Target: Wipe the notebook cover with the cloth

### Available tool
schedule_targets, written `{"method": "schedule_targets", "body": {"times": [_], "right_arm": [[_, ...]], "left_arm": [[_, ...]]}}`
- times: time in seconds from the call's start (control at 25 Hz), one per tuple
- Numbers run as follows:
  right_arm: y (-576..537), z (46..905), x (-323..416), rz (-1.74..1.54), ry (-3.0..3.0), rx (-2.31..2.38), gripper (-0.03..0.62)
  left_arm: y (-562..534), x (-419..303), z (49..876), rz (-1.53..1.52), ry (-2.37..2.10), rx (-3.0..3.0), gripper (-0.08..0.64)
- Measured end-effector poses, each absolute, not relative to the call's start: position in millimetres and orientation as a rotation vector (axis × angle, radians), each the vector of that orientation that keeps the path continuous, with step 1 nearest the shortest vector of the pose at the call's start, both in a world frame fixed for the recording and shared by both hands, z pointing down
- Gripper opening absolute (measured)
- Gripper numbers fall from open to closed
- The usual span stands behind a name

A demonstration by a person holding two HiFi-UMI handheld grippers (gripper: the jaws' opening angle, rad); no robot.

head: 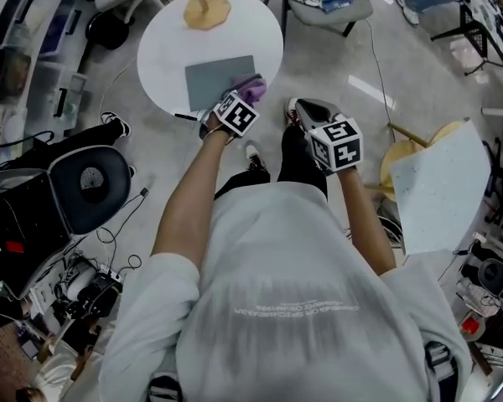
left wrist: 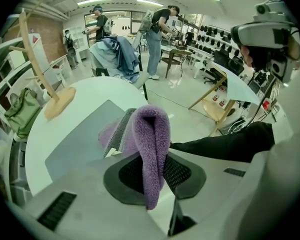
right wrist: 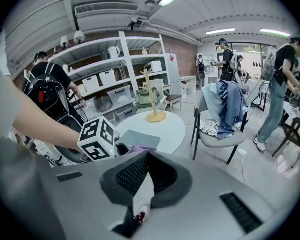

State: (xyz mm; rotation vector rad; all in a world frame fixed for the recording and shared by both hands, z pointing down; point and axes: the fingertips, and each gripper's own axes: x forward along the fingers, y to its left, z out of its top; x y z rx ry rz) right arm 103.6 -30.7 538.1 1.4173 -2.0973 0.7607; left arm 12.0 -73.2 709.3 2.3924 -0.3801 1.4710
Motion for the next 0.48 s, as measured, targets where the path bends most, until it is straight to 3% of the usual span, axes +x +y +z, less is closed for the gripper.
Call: {"method": "schedule_targets", "body": {"times": [0.48], "right_arm": [[-17,535,116,0.765,-2.082,1.472,0.002]], "left_arm": [[-18,0,728,1.397,-0.338,2.341,0.072]]}}
